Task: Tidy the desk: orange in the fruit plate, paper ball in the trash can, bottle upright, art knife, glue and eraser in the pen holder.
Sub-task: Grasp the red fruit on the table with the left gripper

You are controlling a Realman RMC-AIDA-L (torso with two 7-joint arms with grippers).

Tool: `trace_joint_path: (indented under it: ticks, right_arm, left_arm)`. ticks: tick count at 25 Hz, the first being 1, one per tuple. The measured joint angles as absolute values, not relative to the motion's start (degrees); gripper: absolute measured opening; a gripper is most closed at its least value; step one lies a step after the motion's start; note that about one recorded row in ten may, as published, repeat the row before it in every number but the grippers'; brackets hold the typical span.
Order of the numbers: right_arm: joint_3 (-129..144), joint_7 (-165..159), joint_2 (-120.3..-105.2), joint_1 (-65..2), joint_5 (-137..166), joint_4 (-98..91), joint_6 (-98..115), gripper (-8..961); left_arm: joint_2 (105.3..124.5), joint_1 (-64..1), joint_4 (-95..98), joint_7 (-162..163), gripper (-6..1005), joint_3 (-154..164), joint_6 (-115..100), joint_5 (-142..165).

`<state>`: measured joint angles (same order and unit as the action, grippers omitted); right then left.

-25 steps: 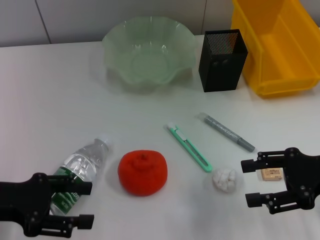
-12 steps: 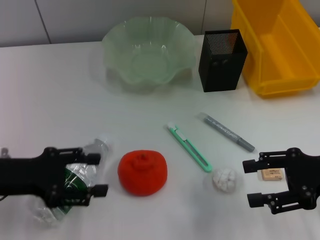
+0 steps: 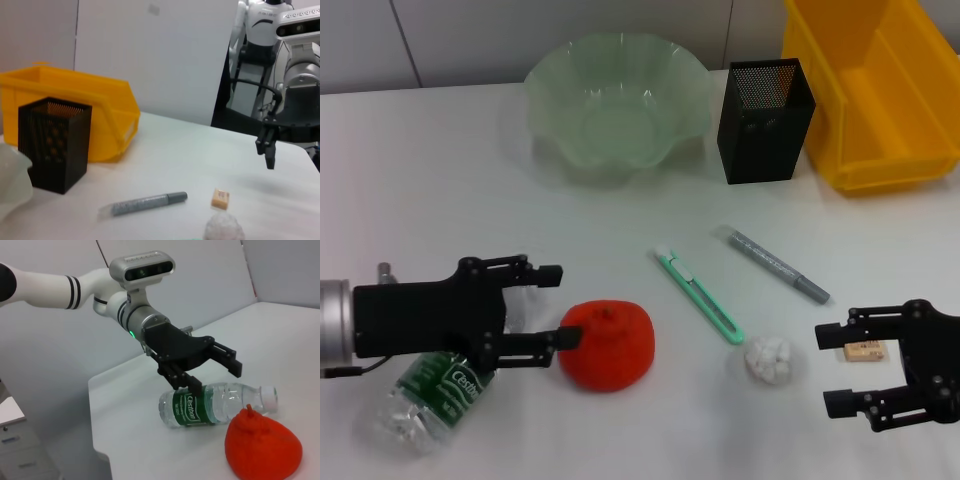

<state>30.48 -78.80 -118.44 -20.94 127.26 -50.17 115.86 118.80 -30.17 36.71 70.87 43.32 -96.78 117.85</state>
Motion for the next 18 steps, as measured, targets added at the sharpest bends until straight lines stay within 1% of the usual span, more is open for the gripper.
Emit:
trace_joint_path:
  ticks: [10, 11, 14, 18]
  right_arm:
    - [30.55, -78.80, -118.27, -22.04, 127.53, -50.04, 115.47, 737]
    - [30.58, -78.81, -118.27, -22.34, 127.54, -49.91, 115.41, 736]
    - [30.59, -78.98, -118.27, -22.56, 127.54, -49.82, 115.37, 734]
    - [30.59, -79.17, -118.29, -22.73, 127.54, -49.83, 115.34, 732]
  left_arm:
    - [118.83, -31.75, 32.37, 65.92, 769, 45.39, -92.83, 115.91]
    - [119.01, -33.11, 32.15, 66.14, 769, 48.56, -91.04, 115.61]
    - [119.11, -33.77, 31.81, 66.25, 769, 49.88, -89.98, 115.16]
    - [119.17, -36.38, 30.01, 67.18, 769, 55.58, -84.76, 112.02]
